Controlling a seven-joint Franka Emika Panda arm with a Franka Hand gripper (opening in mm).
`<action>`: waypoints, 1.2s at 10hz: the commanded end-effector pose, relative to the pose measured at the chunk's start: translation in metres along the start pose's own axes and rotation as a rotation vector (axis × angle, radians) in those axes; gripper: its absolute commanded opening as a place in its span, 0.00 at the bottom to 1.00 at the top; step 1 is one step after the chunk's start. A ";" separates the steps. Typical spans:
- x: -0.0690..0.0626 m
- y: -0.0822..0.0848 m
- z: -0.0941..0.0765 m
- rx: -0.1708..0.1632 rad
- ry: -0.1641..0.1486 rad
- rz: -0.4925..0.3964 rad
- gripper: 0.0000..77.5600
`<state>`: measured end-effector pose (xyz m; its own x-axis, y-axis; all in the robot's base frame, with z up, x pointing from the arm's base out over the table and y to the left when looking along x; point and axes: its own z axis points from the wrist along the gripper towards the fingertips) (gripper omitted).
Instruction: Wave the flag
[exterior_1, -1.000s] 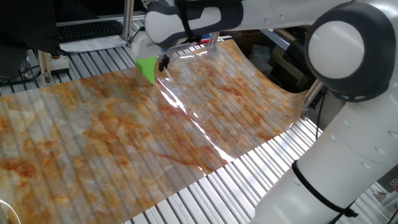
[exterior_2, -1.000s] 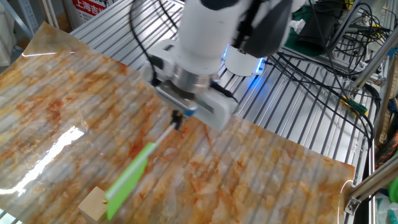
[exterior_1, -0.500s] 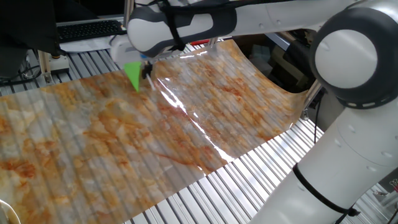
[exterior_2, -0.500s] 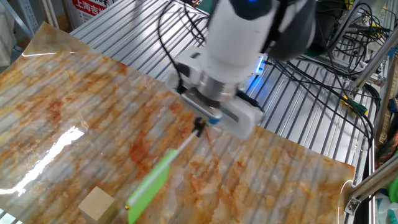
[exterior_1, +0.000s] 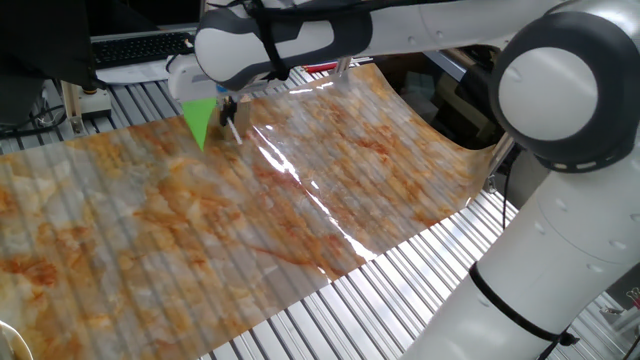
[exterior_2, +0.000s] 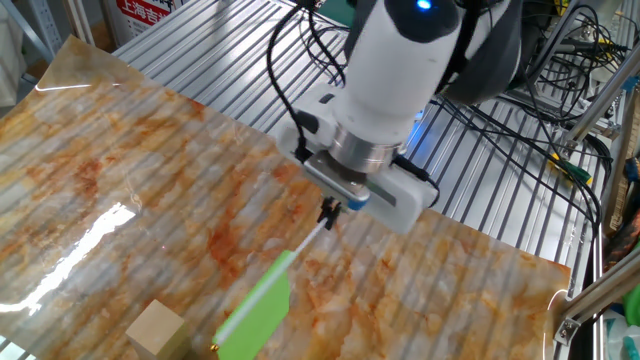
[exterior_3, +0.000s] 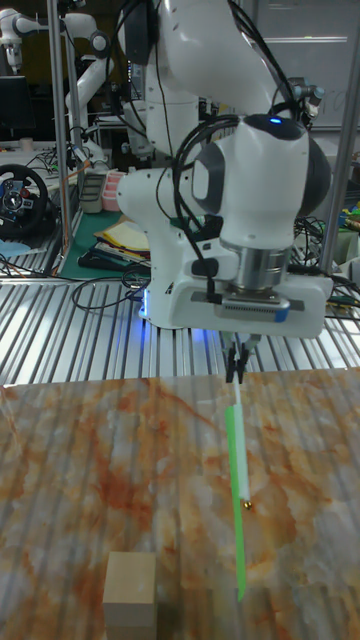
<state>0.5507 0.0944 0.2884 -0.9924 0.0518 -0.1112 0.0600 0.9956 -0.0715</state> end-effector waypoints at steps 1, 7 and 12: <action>-0.060 -0.177 0.000 -0.009 0.011 -0.126 0.01; -0.053 -0.189 0.009 0.029 -0.007 -0.157 0.01; -0.060 -0.069 0.018 0.024 -0.008 -0.054 0.01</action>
<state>0.5859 -0.0402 0.2918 -0.9936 -0.0467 -0.1024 -0.0371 0.9949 -0.0939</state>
